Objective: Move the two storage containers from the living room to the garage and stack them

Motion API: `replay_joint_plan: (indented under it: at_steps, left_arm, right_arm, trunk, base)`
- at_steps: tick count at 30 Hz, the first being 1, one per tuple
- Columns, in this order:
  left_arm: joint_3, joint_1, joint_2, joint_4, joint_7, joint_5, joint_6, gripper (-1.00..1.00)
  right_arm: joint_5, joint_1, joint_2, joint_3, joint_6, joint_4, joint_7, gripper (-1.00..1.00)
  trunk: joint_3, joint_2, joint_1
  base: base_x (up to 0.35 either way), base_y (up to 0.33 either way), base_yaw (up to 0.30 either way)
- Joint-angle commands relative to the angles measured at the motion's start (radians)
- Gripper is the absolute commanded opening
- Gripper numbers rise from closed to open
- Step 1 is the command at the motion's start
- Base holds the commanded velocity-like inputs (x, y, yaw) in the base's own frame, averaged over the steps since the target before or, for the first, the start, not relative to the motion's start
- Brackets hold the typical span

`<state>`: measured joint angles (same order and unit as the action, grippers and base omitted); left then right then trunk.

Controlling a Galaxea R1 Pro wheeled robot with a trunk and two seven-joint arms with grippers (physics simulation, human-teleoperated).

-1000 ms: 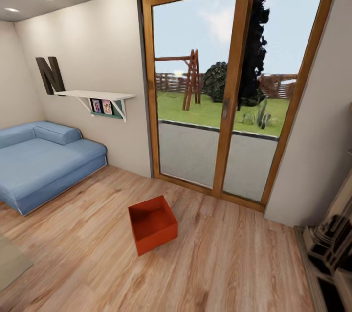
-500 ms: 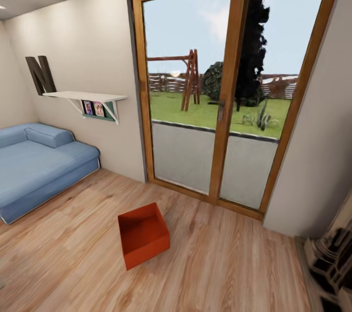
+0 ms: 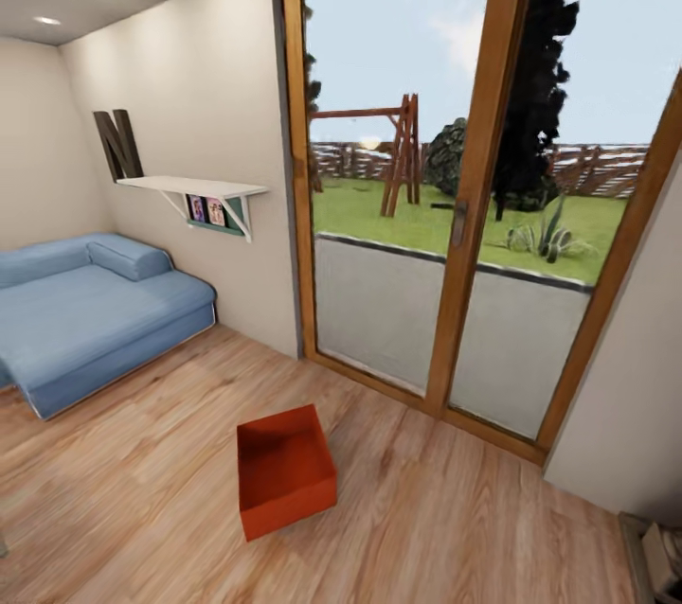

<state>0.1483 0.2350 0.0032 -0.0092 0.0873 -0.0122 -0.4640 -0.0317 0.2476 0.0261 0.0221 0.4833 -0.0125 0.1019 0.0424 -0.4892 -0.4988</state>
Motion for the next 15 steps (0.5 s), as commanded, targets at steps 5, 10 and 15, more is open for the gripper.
replay_joint_plan:
  at_steps: [5, 10, 15]
  left_arm:
    - [0.004, 0.001, 0.0, 0.002, 0.001, -0.001, -0.004, 1.0]
    - [0.004, 0.001, 0.0, 0.002, 0.001, -0.002, -0.004, 1.0]
    - [0.004, 0.001, -0.001, 0.002, 0.001, -0.002, -0.004, 1.0]
  right_arm:
    - [-0.004, 0.001, 0.0, 0.002, 0.003, -0.001, 0.005, 1.0]
    - [-0.004, 0.001, 0.0, 0.002, 0.003, -0.001, 0.005, 1.0]
    - [-0.004, 0.001, 0.0, 0.002, 0.003, -0.001, 0.005, 1.0]
  trunk:
    - [0.002, -0.002, -0.001]
    - [0.002, -0.002, -0.001]
    - [0.002, -0.002, -0.001]
  base:
    - [0.293, -0.206, 0.256]
    - [0.293, -0.206, 0.256]
    - [0.293, -0.206, 0.256]
